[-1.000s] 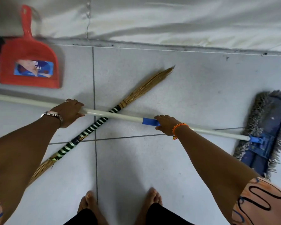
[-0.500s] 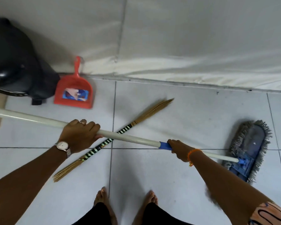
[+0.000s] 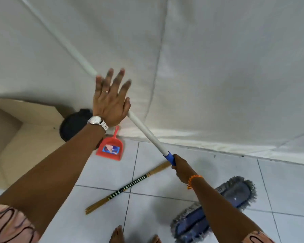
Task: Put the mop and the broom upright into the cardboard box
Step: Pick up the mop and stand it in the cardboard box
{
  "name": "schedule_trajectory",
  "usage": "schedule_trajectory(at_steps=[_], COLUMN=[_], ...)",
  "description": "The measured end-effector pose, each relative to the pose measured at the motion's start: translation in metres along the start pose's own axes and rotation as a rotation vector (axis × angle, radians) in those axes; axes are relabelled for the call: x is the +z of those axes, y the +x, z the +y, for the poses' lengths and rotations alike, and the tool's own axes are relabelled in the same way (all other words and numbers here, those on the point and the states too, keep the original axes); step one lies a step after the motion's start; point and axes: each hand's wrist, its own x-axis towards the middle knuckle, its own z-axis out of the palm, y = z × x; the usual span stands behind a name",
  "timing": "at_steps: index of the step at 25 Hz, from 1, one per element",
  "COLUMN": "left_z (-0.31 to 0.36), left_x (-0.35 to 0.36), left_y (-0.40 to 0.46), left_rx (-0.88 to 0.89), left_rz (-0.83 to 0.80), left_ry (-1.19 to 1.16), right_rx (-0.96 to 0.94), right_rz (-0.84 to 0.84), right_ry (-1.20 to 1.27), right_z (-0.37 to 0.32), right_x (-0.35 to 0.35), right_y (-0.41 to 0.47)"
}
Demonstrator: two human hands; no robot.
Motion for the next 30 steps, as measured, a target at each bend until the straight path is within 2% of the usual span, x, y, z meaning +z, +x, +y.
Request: schedule_trajectory(at_steps=[2,4,6,8,13,17,21,23,30], left_z=[0.013,0.031,0.038,0.034,-0.019,-0.109,-0.214,-0.265,-0.420], left_x=[-0.053,-0.089,-0.123,-0.149,-0.185,-0.205,-0.225,-0.237,-0.240], left_y=[0.042,0.072,0.096,0.112,0.117,0.103,0.074,0.057,0.014], left_rx=[-0.301,-0.520,-0.674,-0.704,-0.508,-0.426,-0.408,-0.402,-0.435], left_rz=[0.055,0.197,0.242,0.278,0.358,0.331,0.272,0.258,0.286], left_ry=[-0.191,-0.588,-1.007,-1.230,-1.130,-1.116,-1.184,-1.219,-1.224], right_rx=[-0.061,-0.088,-0.102,-0.112,-0.157,-0.168,-0.143,-0.180,-0.148], right_rz=[0.070,0.119,0.141,0.149,0.187,0.216,0.154,0.174,0.123], right_ry=[0.026,0.095,0.170,0.228,0.314,0.344,0.360,0.297,0.475], right_z=[-0.045,-0.085,-0.121,-0.155,-0.245,-0.345,-0.449,-0.498,-0.636], right_x=[-0.030,-0.046,-0.051,-0.046,-0.006,0.046,0.099,0.132,0.221], right_y=[-0.019,-0.028,-0.032,-0.033,-0.029,-0.027,-0.028,-0.027,0.009])
